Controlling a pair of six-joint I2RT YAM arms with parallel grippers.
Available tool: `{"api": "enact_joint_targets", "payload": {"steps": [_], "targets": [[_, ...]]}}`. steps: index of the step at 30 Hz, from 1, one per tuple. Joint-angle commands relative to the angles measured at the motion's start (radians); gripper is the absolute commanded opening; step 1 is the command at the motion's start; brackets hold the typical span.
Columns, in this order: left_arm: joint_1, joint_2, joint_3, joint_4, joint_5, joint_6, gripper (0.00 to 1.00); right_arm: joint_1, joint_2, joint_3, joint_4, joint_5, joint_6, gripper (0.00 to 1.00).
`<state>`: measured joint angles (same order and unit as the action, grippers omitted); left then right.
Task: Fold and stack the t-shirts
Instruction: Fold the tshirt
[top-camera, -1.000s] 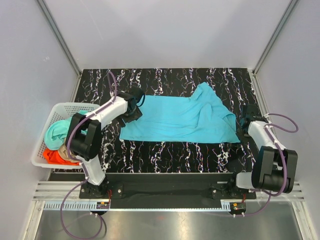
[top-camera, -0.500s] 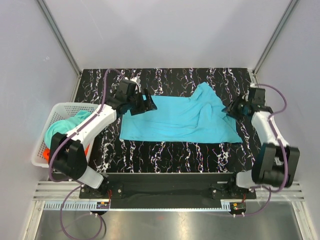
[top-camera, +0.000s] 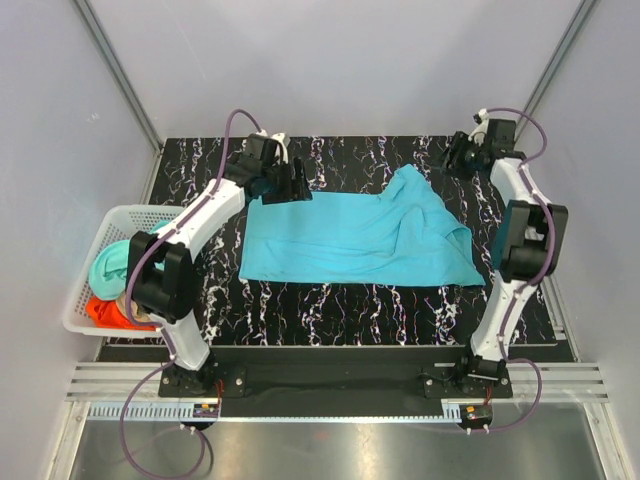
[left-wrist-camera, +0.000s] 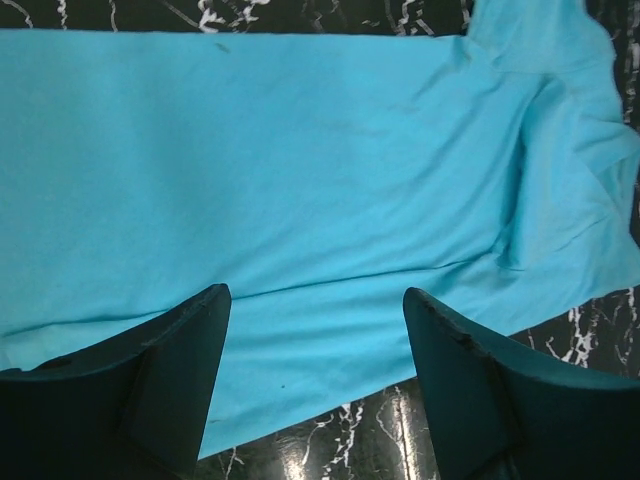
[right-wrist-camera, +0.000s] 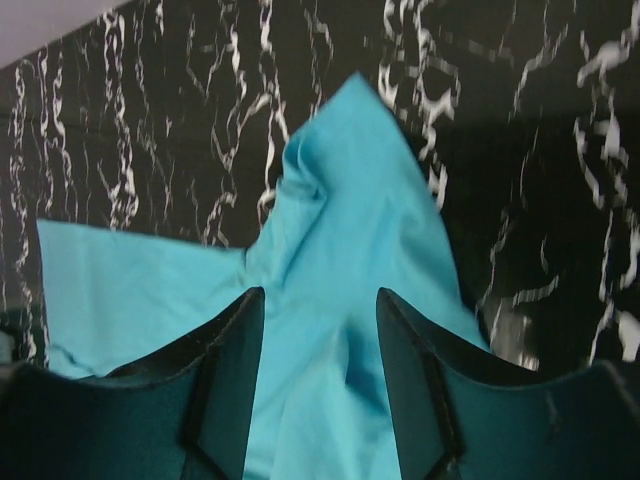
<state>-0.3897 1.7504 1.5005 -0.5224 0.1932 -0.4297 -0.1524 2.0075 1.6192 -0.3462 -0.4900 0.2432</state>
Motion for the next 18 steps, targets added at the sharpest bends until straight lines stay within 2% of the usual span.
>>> {"api": "enact_joint_targets", "payload": {"steps": [1,7,9,12,14,18], "targets": [[0.020,0.021,0.053,0.005,-0.011,0.034,0.75,0.016,0.166,0.225,-0.054,-0.032,-0.024,0.56],[0.032,0.063,0.096,-0.033,0.011,0.045,0.75,0.027,0.431,0.562,-0.139,-0.016,-0.028,0.51],[0.032,0.054,0.060,-0.002,0.028,0.029,0.75,0.031,0.483,0.608,-0.073,-0.045,0.002,0.47],[0.032,0.060,0.056,0.004,0.048,0.016,0.75,0.046,0.539,0.614,0.060,-0.058,0.050,0.46],[0.032,0.066,0.066,-0.004,0.061,0.011,0.75,0.062,0.603,0.686,0.043,-0.007,0.054,0.48],[0.032,0.058,0.035,0.041,0.090,-0.009,0.75,0.106,0.701,0.847,-0.010,-0.002,0.065,0.50]]}}
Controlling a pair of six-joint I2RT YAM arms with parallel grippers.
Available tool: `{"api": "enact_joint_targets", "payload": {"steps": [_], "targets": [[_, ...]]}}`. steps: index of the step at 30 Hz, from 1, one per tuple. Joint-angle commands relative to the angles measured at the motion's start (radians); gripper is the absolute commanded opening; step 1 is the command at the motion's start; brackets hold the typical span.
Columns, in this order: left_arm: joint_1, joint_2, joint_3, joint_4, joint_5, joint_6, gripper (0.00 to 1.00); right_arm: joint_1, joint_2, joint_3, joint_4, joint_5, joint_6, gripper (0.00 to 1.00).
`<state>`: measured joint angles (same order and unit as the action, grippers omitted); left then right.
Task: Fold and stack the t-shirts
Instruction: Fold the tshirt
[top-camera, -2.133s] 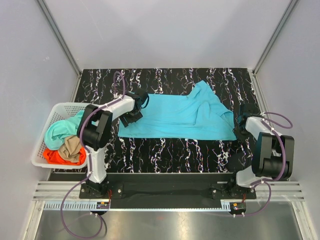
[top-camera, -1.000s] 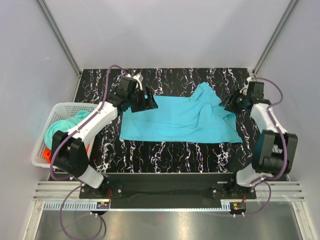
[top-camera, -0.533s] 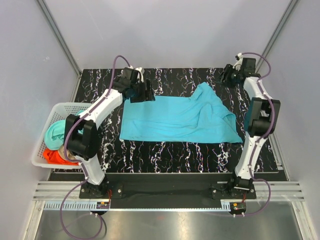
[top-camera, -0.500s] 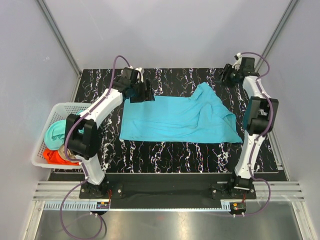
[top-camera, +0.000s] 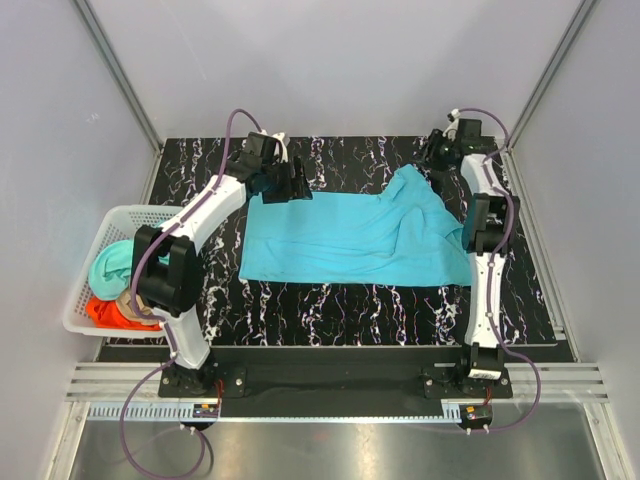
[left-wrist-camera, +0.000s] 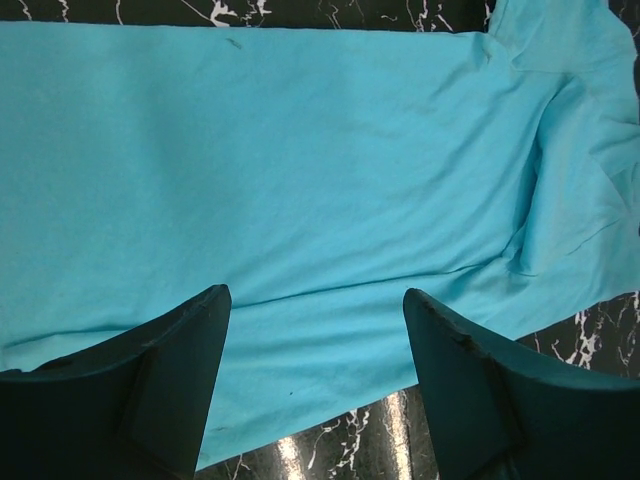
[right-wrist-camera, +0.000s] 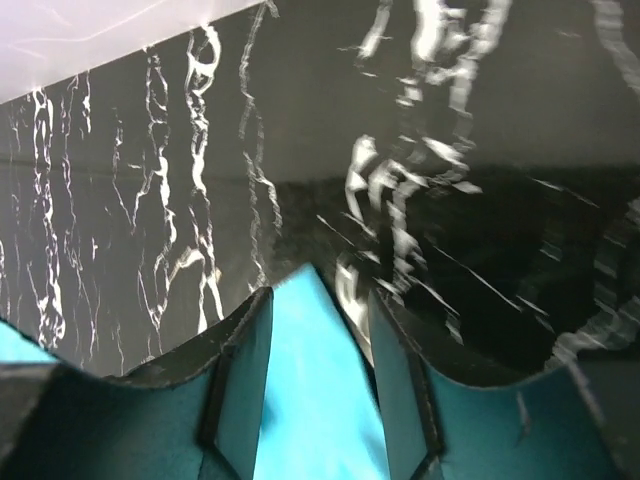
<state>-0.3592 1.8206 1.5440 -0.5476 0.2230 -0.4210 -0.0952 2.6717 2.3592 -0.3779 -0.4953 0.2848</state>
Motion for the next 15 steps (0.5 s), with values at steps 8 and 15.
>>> {"api": "enact_joint_targets", "payload": {"steps": [8,15], "targets": [[0.000,-0.006,-0.028,0.095,0.108,-0.030,0.75,0.087,0.048,0.124,0.037,0.133,-0.041,0.52],[0.002,-0.004,-0.028,0.095,0.107,-0.033,0.75,0.088,0.043,0.143,-0.012,0.212,-0.105,0.48]]}}
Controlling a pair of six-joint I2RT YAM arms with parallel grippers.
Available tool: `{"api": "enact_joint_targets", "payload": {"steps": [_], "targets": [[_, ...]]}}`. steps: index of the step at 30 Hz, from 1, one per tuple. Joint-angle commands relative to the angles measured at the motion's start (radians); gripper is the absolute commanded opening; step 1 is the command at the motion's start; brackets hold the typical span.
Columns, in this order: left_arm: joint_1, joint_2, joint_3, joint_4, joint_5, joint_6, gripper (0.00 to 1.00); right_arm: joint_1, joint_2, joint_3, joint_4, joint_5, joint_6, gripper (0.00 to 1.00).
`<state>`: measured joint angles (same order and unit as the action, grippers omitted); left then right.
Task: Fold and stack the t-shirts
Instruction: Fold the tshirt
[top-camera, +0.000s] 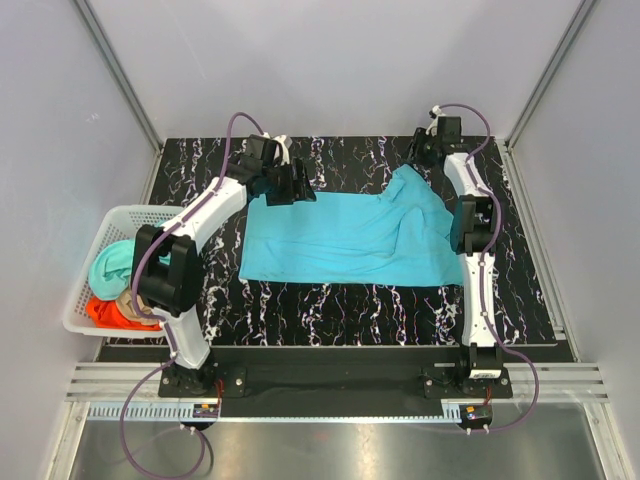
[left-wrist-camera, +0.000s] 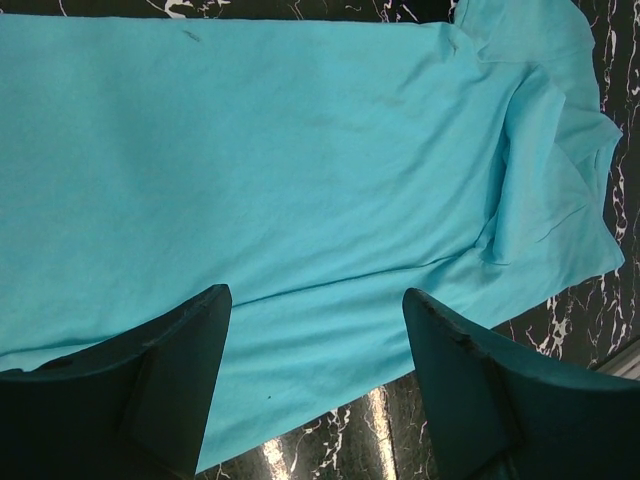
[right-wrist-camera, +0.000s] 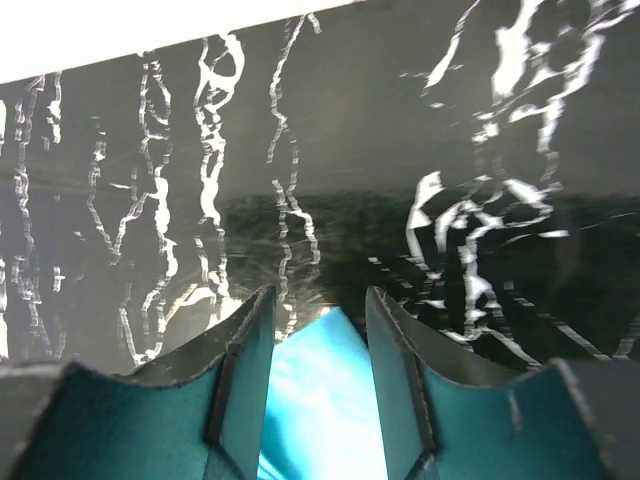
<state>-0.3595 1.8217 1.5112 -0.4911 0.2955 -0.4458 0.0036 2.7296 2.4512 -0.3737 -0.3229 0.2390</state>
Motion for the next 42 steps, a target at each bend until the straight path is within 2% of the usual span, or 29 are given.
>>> {"api": "enact_joint_targets", "payload": {"steps": [1,5,12,17,21,25,27,28,31,37,42], "targets": [[0.001,-0.004,0.006,0.039,0.036,-0.008,0.75,-0.011,-0.016,0.049,-0.021,0.033,-0.082,0.47],[0.002,-0.006,0.006,0.039,0.037,-0.008,0.75,-0.011,-0.022,0.048,-0.073,0.021,-0.156,0.45],[0.001,-0.002,0.004,0.046,0.044,-0.019,0.75,-0.008,-0.027,0.046,-0.102,-0.113,-0.234,0.43],[0.002,-0.010,0.004,0.039,0.042,-0.021,0.75,-0.008,0.004,0.112,-0.161,-0.105,-0.260,0.41],[0.002,-0.012,0.006,0.046,0.051,-0.025,0.75,-0.010,0.036,0.169,-0.217,-0.082,-0.265,0.33],[0.002,-0.013,0.006,0.045,0.056,-0.028,0.75,0.024,0.030,0.160,-0.220,-0.076,-0.299,0.29],[0.002,-0.015,0.006,0.043,0.056,-0.027,0.75,0.033,0.033,0.164,-0.226,-0.058,-0.306,0.31],[0.002,-0.016,0.006,0.045,0.054,-0.025,0.75,0.035,0.033,0.167,-0.231,-0.051,-0.308,0.37],[0.001,-0.021,0.003,0.042,0.053,-0.024,0.75,0.036,0.032,0.166,-0.226,-0.007,-0.305,0.47],[0.002,-0.016,0.004,0.045,0.054,-0.025,0.75,0.038,0.024,0.152,-0.202,0.064,-0.303,0.48],[0.002,-0.010,0.006,0.045,0.056,-0.027,0.75,0.039,0.015,0.131,-0.194,0.051,-0.342,0.41]]}}
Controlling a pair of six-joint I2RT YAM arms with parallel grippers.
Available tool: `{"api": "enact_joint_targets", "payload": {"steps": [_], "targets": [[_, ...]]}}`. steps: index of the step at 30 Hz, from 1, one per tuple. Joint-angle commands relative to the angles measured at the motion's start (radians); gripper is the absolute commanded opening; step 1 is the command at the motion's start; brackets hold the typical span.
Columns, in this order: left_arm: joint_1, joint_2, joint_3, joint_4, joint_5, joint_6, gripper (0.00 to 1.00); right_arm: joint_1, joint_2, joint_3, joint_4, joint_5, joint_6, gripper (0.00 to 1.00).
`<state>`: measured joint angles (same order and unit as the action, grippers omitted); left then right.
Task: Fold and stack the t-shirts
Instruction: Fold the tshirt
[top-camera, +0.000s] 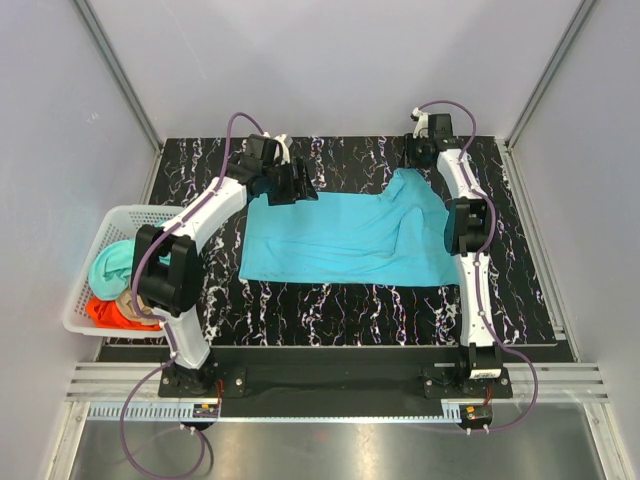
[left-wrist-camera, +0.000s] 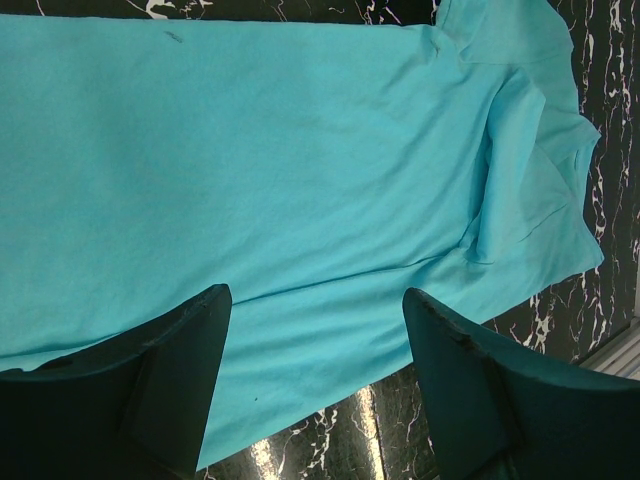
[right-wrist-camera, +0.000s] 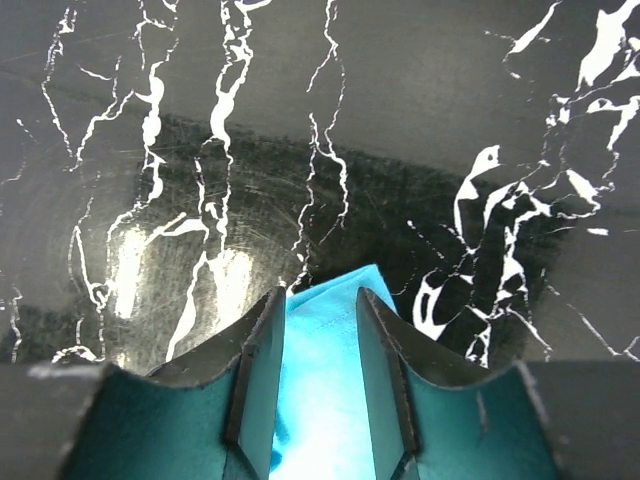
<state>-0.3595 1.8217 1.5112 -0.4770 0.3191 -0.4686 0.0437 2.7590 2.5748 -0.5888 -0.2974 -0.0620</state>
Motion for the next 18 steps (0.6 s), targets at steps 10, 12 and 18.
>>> {"api": "enact_joint_targets", "payload": {"steps": [10,12,18], "targets": [[0.001,0.005,0.020,0.028,0.034,0.001,0.75,-0.001,-0.053,-0.059,0.158,0.116,-0.082,0.45],[0.002,0.007,0.020,0.025,0.034,-0.001,0.75,-0.001,-0.068,-0.105,0.188,0.095,-0.102,0.45],[0.002,0.021,0.037,0.028,0.041,-0.005,0.75,-0.002,-0.189,-0.292,0.354,0.073,-0.130,0.46]]}}
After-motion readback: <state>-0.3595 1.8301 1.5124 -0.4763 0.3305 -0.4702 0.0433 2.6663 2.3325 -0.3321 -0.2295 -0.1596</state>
